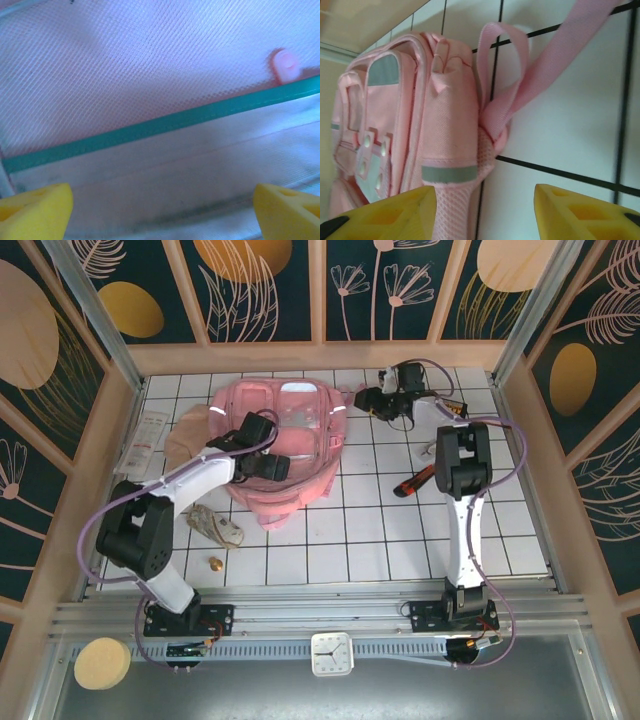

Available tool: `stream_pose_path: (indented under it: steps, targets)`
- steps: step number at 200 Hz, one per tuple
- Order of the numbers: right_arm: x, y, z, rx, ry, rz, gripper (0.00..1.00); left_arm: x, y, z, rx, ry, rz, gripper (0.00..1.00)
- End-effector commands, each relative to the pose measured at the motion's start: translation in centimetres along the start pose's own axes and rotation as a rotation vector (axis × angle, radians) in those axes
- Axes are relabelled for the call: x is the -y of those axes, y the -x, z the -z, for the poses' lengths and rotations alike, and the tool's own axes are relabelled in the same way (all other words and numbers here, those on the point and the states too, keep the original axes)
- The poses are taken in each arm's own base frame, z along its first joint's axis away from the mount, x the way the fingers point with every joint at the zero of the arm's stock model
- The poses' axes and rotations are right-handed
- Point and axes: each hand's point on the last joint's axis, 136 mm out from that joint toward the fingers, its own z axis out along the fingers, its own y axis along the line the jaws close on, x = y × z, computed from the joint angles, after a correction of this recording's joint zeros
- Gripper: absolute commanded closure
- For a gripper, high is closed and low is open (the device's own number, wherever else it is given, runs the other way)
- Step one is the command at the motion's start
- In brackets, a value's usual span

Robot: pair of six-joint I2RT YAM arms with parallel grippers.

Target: Pack the student bag

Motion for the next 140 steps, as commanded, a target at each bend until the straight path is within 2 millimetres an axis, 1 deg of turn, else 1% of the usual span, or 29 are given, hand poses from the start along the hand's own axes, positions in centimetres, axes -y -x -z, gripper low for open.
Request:
stream_pose_path:
  steps: [1, 17, 31, 40, 44, 46, 48, 59, 68, 77, 82, 89, 94, 100, 107, 113, 130, 140]
  targets:
    - [-2.3, -1.6, -1.8, -0.095, 0.083, -0.078, 0.44, -0.7, -0.4, 3.1, -0.037, -0.057, 0.258, 0.06]
    - [-3.0, -1.7, -2.7, -0.095, 0.126, -0.092, 0.44, -2.0, -1.6, 4.1, -0.05, -0.115, 0.458, 0.07]
    - [-2.7, -2.1, -3.6, -0.11, 0.134, -0.123, 0.44, -3.5, -2.6, 4.8, -0.042, -0.142, 0.592, 0.08]
    - [-2.6, -2.4, -4.4, -0.122, 0.13, -0.126, 0.44, -4.3, -3.3, 5.0, -0.048, -0.149, 0.65, 0.08]
    - [-2.6, -2.6, -4.7, -0.126, 0.13, -0.122, 0.44, -4.6, -3.2, 5.2, -0.04, -0.153, 0.669, 0.08]
    - [-2.6, -2.7, -4.8, -0.129, 0.129, -0.122, 0.45, -4.7, -3.9, 5.0, -0.056, -0.148, 0.681, 0.08]
    - [-2.7, -2.8, -5.0, -0.132, 0.129, -0.121, 0.45, -4.8, -4.2, 5.0, -0.059, -0.148, 0.688, 0.08]
    - [-3.0, -3.1, -5.6, -0.138, 0.133, -0.114, 0.46, -5.2, -5.0, 5.0, -0.063, -0.146, 0.726, 0.08]
    - [-3.0, -3.2, -5.9, -0.136, 0.126, -0.115, 0.5, -5.4, -5.6, 4.9, -0.069, -0.15, 0.754, 0.08]
    - [-2.8, -3.3, -6.0, -0.127, 0.114, -0.121, 0.6, -5.5, -5.9, 4.7, -0.069, -0.156, 0.773, 0.08]
    - [-2.6, -3.1, -5.8, -0.113, 0.104, -0.123, 0.7, -5.6, -6.2, 4.4, -0.069, -0.153, 0.779, 0.08]
    - [-2.4, -3.0, -5.6, -0.091, 0.086, -0.13, 0.8, -5.9, -6.4, 4.0, -0.069, -0.151, 0.788, 0.08]
    - [-2.2, -2.9, -5.2, -0.071, 0.079, -0.136, 0.86, -6.0, -6.6, 3.6, -0.07, -0.152, 0.796, 0.09]
    - [-2.1, -2.8, -4.7, -0.047, 0.079, -0.142, 0.9, -6.1, -6.7, 3.2, -0.074, -0.156, 0.805, 0.09]
    - [-2.1, -2.4, -3.8, -0.009, 0.074, -0.149, 0.96, -6.2, -6.8, 2.6, -0.077, -0.159, 0.807, 0.09]
    - [-1.8, -2.4, -3.1, 0.018, 0.065, -0.163, 1.0, -6.2, -6.7, 2.1, -0.079, -0.164, 0.811, 0.1]
    - [-1.8, -2.4, -0.7, 0.092, 0.07, -0.195, 1.0, -6.0, -5.6, 1.0, -0.068, -0.193, 0.807, 0.11]
    - [-1.5, -3.4, 0.2, 0.105, 0.064, -0.222, 1.0, -5.9, -4.7, 0.2, -0.062, -0.205, 0.799, 0.12]
